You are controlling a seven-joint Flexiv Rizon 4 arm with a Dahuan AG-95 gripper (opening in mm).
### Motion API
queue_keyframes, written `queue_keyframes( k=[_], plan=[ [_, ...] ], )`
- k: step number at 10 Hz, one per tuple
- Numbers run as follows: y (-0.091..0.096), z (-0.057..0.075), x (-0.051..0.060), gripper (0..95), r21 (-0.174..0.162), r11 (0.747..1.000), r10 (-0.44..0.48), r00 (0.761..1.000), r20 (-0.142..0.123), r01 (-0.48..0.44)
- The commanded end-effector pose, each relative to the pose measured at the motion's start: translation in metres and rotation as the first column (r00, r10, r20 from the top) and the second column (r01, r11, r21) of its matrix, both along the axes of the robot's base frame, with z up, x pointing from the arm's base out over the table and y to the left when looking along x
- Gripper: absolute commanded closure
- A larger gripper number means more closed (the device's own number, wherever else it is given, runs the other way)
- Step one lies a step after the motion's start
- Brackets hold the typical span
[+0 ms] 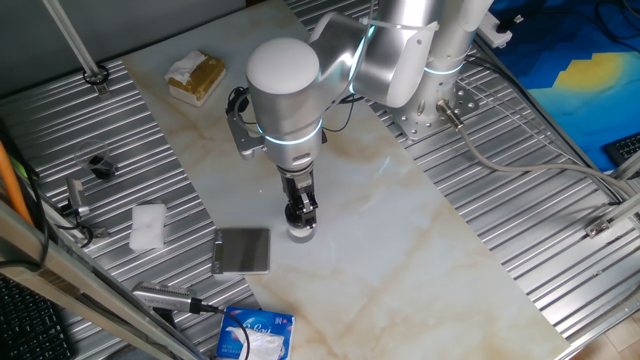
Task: Screw the lid onto the jar
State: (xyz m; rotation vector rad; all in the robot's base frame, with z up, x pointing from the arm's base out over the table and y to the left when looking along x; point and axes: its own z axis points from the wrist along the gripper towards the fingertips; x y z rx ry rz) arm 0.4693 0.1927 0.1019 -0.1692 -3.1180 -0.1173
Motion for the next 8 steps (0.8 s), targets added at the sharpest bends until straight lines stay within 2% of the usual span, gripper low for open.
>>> queue_keyframes(
  k=[1,4,5,6,8],
  plan=[
    [-0.0001,-0.0037,0.0005,76.0,0.0,1.0,0.0,1.0,0.001,0.0],
    [-0.0001,-0.0037,0.0005,76.0,0.0,1.0,0.0,1.0,0.001,0.0],
    [-0.0008,-0.0006,0.0005,76.0,-0.033,0.995,0.091,0.996,0.006,-0.091],
    [-0.0008,-0.0002,0.0005,19.0,-0.043,0.994,0.1,0.995,0.008,-0.1],
    [-0.0008,-0.0006,0.0004,19.0,-0.046,0.994,0.104,0.995,0.008,-0.104]
  ],
)
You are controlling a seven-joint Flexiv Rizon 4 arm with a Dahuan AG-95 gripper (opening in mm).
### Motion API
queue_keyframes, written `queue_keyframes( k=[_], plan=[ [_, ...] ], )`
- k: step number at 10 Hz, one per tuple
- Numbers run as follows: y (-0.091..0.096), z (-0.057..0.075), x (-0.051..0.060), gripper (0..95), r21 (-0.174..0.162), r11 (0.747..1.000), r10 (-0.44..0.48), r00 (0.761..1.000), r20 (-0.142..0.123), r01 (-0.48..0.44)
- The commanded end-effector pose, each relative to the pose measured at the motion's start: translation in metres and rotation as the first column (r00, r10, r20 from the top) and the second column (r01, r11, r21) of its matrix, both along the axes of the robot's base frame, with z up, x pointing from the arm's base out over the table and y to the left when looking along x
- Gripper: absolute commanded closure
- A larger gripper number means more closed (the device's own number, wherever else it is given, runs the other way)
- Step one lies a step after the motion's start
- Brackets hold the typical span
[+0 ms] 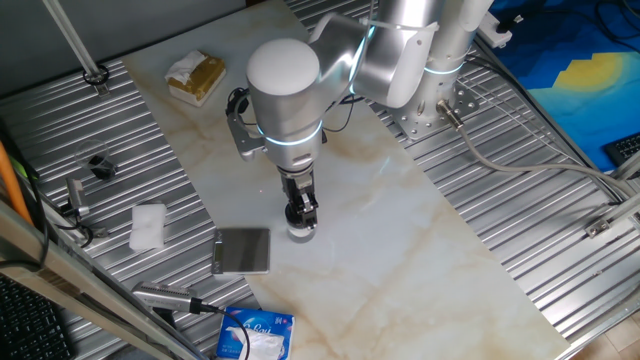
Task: Screw the lid onto the jar
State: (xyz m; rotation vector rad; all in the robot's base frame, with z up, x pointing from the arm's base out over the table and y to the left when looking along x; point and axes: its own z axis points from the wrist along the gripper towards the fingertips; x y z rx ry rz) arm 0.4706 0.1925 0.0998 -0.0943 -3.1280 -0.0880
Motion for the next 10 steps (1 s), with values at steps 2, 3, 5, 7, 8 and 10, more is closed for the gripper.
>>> queue_keyframes(
  k=[2,3,5,7,8,10],
  plan=[
    [-0.0007,0.0012,-0.0009,19.0,-0.026,0.998,0.057,0.998,0.004,-0.057],
    [-0.0006,0.0023,-0.0008,19.0,-0.026,0.998,0.065,0.998,0.008,-0.065],
    [-0.0005,0.0053,-0.0008,19.0,-0.026,0.997,0.073,0.997,0.01,-0.073],
    [-0.0004,0.0074,-0.0008,19.0,-0.027,0.996,0.087,0.996,0.01,-0.087],
    [-0.0004,0.0076,-0.0008,19.0,-0.028,0.994,0.103,0.995,0.01,-0.102],
    [-0.0004,0.0076,-0.0008,19.0,-0.048,0.979,0.197,0.98,0.015,-0.196]
  ],
)
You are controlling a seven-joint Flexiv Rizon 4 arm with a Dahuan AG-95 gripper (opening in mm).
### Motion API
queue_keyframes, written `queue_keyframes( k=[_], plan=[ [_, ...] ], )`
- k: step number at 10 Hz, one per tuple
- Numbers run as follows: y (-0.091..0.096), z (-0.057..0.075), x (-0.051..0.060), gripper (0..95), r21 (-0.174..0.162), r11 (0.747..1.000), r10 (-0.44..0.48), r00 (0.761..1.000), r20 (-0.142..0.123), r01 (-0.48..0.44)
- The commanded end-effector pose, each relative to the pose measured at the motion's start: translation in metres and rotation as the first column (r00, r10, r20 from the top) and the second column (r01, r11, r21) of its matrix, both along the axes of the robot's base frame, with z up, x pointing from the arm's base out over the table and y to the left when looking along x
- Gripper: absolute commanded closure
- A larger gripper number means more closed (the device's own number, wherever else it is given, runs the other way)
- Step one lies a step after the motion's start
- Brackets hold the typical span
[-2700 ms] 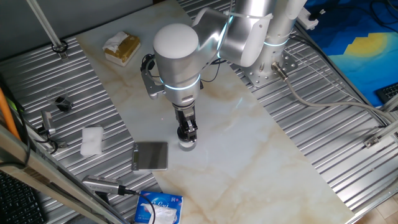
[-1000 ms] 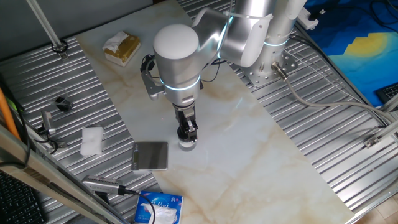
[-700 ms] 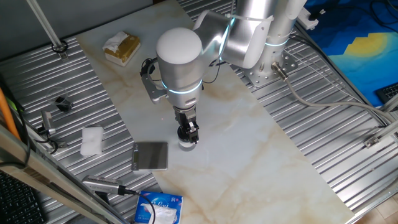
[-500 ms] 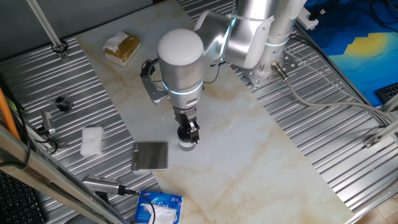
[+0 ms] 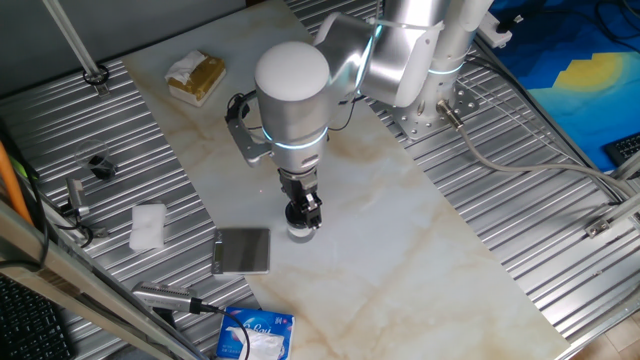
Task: Screw the lid onto the jar
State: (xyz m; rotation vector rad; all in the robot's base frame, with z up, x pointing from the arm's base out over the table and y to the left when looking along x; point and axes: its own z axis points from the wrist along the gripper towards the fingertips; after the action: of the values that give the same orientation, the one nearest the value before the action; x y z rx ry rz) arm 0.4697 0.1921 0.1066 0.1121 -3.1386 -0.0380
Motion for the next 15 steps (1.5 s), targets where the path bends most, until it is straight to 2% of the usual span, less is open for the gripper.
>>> queue_keyframes(
  k=[1,4,9,10,15],
  plan=[
    [0.0001,0.0008,0.0002,19.0,-0.026,0.995,0.101,0.995,0.01,-0.101],
    [0.0003,0.0003,0.0002,19.0,-0.023,0.984,0.176,0.984,0.014,-0.176],
    [0.0008,-0.001,0.0003,19.0,-0.03,0.942,0.334,0.942,0.02,-0.333],
    [0.0009,-0.0016,0.0003,38.0,-0.031,0.938,0.347,0.938,0.021,-0.346],
    [0.0011,-0.0022,0.0004,38.0,-0.029,0.936,0.352,0.936,0.021,-0.351]
  ],
)
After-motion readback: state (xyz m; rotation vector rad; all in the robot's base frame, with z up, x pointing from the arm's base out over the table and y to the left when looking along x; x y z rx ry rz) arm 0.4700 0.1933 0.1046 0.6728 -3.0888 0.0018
